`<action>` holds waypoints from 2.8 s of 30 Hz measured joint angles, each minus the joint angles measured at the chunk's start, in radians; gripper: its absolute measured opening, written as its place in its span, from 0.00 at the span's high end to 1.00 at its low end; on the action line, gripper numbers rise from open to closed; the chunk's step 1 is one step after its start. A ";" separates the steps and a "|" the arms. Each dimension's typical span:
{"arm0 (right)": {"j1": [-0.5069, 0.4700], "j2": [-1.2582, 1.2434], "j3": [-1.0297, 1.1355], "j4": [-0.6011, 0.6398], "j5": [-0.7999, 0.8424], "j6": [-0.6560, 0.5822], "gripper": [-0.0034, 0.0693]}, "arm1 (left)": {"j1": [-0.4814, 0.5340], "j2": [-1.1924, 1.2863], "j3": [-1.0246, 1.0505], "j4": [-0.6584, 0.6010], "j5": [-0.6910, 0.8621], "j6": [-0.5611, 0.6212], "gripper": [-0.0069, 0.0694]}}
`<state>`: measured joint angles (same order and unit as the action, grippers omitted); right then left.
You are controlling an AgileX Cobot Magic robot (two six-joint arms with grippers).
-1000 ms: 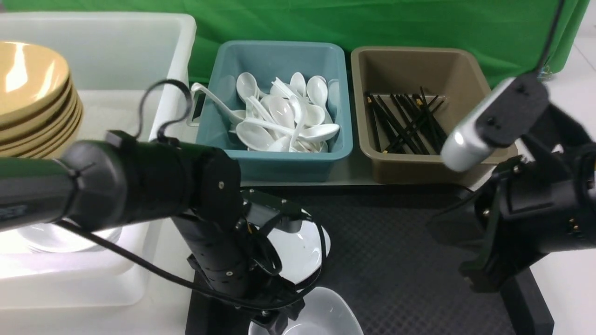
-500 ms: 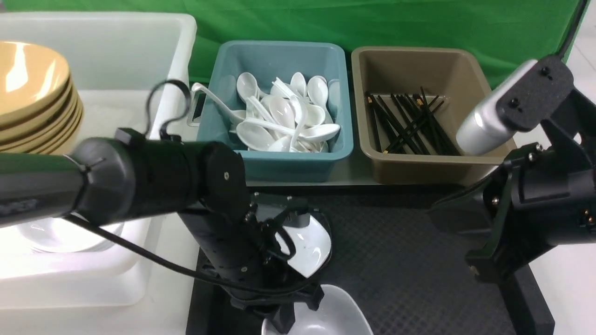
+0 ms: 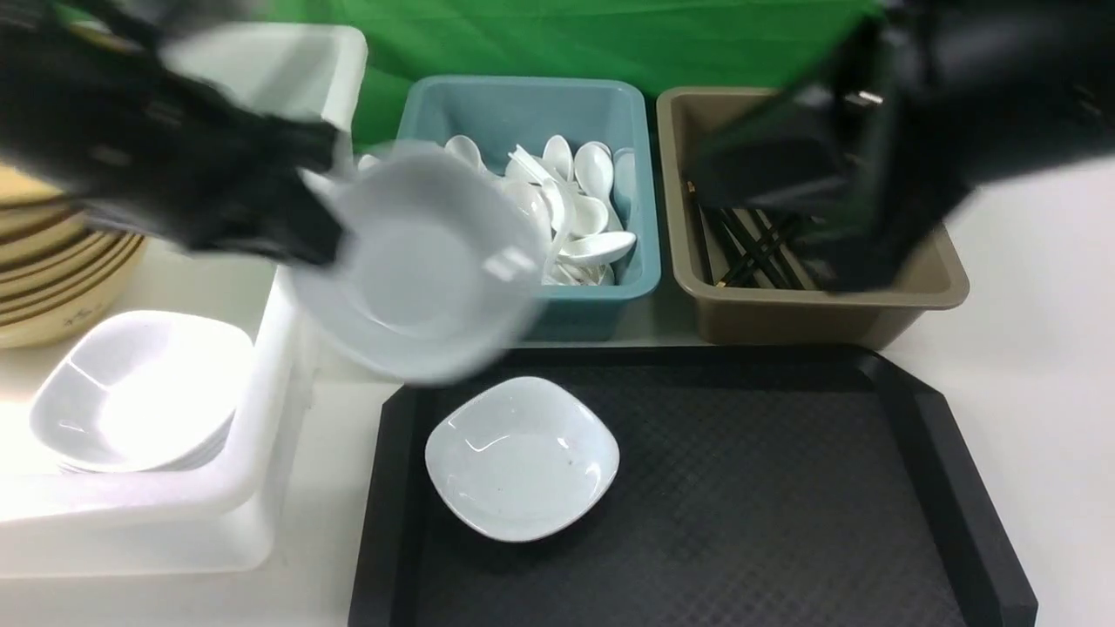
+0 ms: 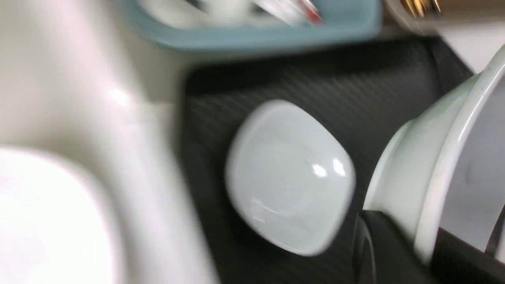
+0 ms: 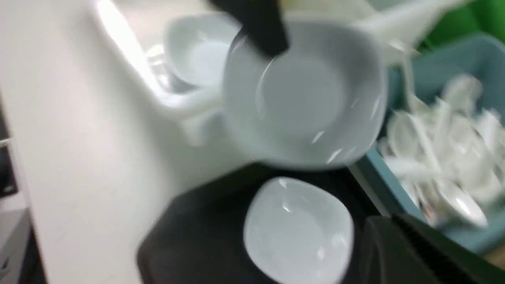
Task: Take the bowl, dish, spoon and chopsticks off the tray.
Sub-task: Use the left arm to put the plate into the large storage box on the left, then use the left arm to grab the plate
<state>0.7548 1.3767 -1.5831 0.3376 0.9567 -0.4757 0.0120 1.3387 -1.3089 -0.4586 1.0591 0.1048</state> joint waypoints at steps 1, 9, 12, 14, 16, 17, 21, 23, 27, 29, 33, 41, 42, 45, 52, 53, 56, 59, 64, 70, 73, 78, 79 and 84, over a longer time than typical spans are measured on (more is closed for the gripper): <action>0.005 0.018 -0.024 0.000 0.011 -0.002 0.94 | 0.015 0.000 0.000 -0.001 0.002 0.000 0.89; 0.163 0.368 -0.438 0.011 0.141 -0.040 0.94 | 0.505 -0.041 0.116 -0.084 0.031 0.090 0.89; 0.182 0.433 -0.490 0.012 0.151 -0.040 0.94 | 0.542 -0.041 0.192 -0.074 -0.016 0.123 0.89; 0.188 0.459 -0.505 0.013 0.155 -0.041 0.94 | 0.548 -0.038 0.239 -0.073 -0.047 0.142 0.89; 0.190 0.478 -0.511 0.013 0.159 -0.041 0.94 | 0.548 -0.027 0.284 -0.082 -0.070 0.192 0.89; 0.190 0.486 -0.512 0.013 0.161 -0.041 0.94 | 0.545 -0.020 0.302 -0.094 -0.081 0.219 0.89; 0.190 0.494 -0.516 0.012 0.159 -0.042 0.95 | 0.514 0.015 0.331 -0.110 -0.133 0.297 0.88; 0.191 0.494 -0.517 0.012 0.159 -0.042 0.95 | 0.490 0.045 0.331 -0.113 -0.148 0.319 0.83; 0.191 0.494 -0.517 0.012 0.160 -0.042 0.95 | 0.454 0.081 0.331 -0.091 -0.153 0.324 0.67; 0.191 0.494 -0.517 0.009 0.164 -0.042 0.95 | 0.443 0.086 0.327 -0.054 -0.142 0.309 0.59; 0.185 0.493 -0.522 -0.051 0.212 -0.040 0.95 | 0.417 0.069 0.208 0.186 -0.043 0.121 0.38; 0.051 0.421 -0.504 -0.080 0.253 0.037 0.95 | 0.317 -0.038 -0.011 0.190 0.089 0.057 0.52; 0.016 0.402 -0.480 -0.081 0.252 0.044 0.95 | 0.262 -0.048 -0.014 0.162 0.089 0.075 0.62; -0.120 0.323 -0.332 -0.084 0.252 0.065 0.95 | -0.006 -0.038 -0.019 0.119 0.085 0.111 0.87; -0.262 0.165 -0.055 -0.077 0.222 0.070 0.95 | -0.409 0.174 -0.050 0.247 0.003 0.037 0.92; -0.265 0.147 -0.036 -0.074 0.213 0.070 0.95 | -0.432 0.224 -0.063 0.263 -0.003 0.025 0.92; -0.268 0.094 0.001 -0.067 0.198 0.070 0.95 | -0.470 0.360 -0.120 0.309 -0.008 0.005 0.89; -0.268 0.071 0.005 -0.064 0.196 0.070 0.95 | -0.469 0.453 -0.160 0.329 -0.007 0.001 0.83; -0.268 0.044 0.006 -0.022 0.201 0.065 0.95 | -0.451 0.604 -0.235 0.353 -0.012 -0.002 0.58; -0.268 0.042 0.010 0.011 0.252 0.030 0.95 | -0.437 0.691 -0.262 0.372 -0.091 -0.005 0.33; -0.268 0.042 0.012 0.014 0.256 0.015 0.95 | -0.435 0.717 -0.263 0.371 -0.113 -0.005 0.31; -0.268 0.042 0.012 0.014 0.255 0.011 0.95 | -0.435 0.753 -0.268 0.334 -0.111 -0.001 0.39; -0.268 0.042 0.012 0.014 0.255 0.011 0.95 | -0.435 0.754 -0.268 0.331 -0.111 0.000 0.39; -0.268 0.042 0.012 0.014 0.253 0.010 0.95 | -0.435 0.767 -0.269 0.260 -0.050 0.005 0.72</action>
<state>0.4866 1.4184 -1.5710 0.3521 1.2093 -0.4661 -0.4226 2.1052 -1.5778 -0.1990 1.0087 0.1099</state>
